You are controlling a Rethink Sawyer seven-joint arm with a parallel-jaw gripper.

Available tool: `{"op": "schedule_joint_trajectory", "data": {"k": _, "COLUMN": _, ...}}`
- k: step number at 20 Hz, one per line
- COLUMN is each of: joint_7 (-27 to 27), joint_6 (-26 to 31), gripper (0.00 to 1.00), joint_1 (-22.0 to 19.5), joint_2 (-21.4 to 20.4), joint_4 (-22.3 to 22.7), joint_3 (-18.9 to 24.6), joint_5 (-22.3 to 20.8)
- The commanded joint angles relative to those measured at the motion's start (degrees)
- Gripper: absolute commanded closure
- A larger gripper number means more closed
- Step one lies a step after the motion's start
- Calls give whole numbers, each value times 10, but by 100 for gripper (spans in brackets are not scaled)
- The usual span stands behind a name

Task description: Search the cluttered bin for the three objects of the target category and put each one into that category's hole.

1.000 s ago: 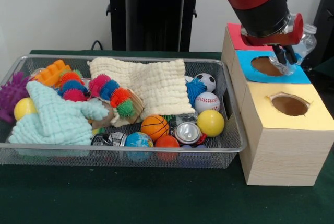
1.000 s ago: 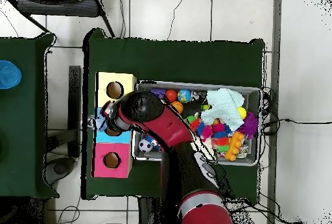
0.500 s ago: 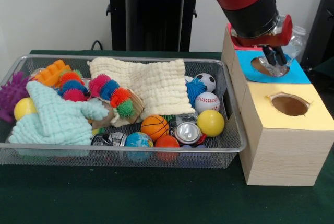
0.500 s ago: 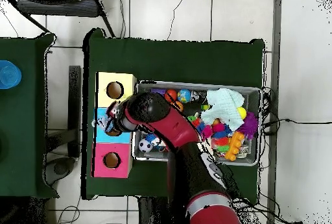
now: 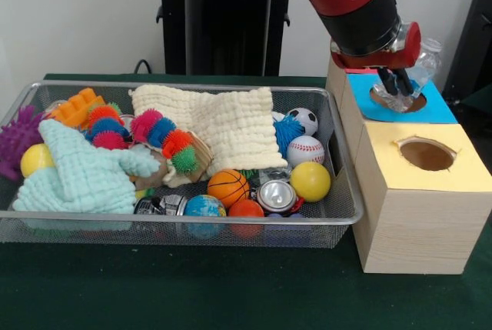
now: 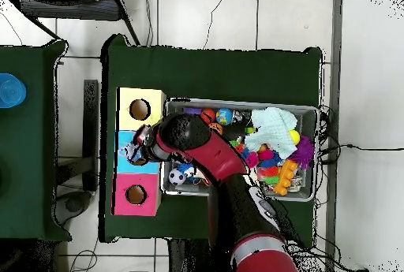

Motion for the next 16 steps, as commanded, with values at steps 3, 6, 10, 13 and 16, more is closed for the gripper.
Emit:
{"op": "schedule_joint_trajectory", "data": {"k": 3, "joint_7": 114, "joint_6": 45, "gripper": 100, "joint_1": -8, "joint_2": 8, "joint_4": 62, "joint_3": 18, "joint_5": 9}}
{"op": "schedule_joint_trajectory", "data": {"k": 6, "joint_7": 116, "joint_6": 45, "gripper": 100, "joint_1": -7, "joint_2": 1, "joint_4": 74, "joint_3": 20, "joint_5": 13}}
{"op": "schedule_joint_trajectory", "data": {"k": 10, "joint_7": 114, "joint_6": 45, "gripper": 100, "joint_1": -6, "joint_2": -7, "joint_4": 83, "joint_3": 24, "joint_5": 19}}
{"op": "schedule_joint_trajectory", "data": {"k": 13, "joint_7": 97, "joint_6": 31, "gripper": 100, "joint_1": -14, "joint_2": -6, "joint_4": 87, "joint_3": 36, "joint_5": 28}}
{"op": "schedule_joint_trajectory", "data": {"k": 16, "joint_7": 90, "joint_6": 25, "gripper": 0, "joint_1": -18, "joint_2": -8, "joint_4": 92, "joint_3": 46, "joint_5": 40}}
